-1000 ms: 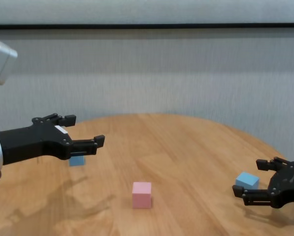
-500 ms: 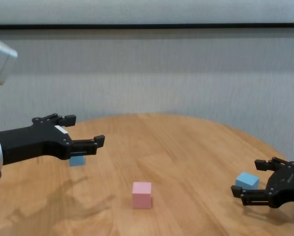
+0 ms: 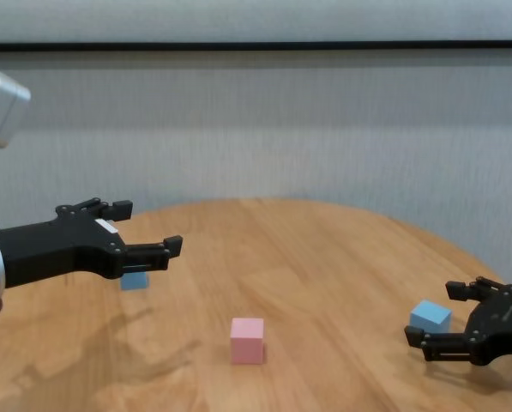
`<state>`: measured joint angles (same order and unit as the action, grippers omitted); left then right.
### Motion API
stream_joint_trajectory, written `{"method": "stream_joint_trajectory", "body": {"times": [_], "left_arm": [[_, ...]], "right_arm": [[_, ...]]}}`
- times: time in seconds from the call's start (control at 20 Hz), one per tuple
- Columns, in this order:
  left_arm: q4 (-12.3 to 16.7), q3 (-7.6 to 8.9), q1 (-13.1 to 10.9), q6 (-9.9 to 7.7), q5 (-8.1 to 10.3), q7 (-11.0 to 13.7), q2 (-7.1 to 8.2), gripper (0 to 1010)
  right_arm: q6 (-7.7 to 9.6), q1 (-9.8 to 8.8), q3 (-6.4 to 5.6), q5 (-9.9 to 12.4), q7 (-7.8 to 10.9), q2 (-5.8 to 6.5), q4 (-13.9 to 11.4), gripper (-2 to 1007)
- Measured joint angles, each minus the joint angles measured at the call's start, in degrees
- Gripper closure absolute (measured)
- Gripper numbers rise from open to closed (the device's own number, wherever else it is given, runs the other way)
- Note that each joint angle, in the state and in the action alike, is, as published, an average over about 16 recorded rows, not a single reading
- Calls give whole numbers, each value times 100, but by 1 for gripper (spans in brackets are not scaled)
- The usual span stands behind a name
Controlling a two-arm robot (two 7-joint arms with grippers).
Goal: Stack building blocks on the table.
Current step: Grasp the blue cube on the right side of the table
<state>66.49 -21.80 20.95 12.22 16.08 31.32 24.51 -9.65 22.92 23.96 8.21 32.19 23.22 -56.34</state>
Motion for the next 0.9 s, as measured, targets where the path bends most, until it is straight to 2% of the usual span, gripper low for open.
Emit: {"method": "stream_joint_trajectory", "body": {"times": [0.9], "left_arm": [[0,0,0,0,0,0,0,10]], "right_arm": [[117,-38,-2,-30,-53,3,-64,5]]}}
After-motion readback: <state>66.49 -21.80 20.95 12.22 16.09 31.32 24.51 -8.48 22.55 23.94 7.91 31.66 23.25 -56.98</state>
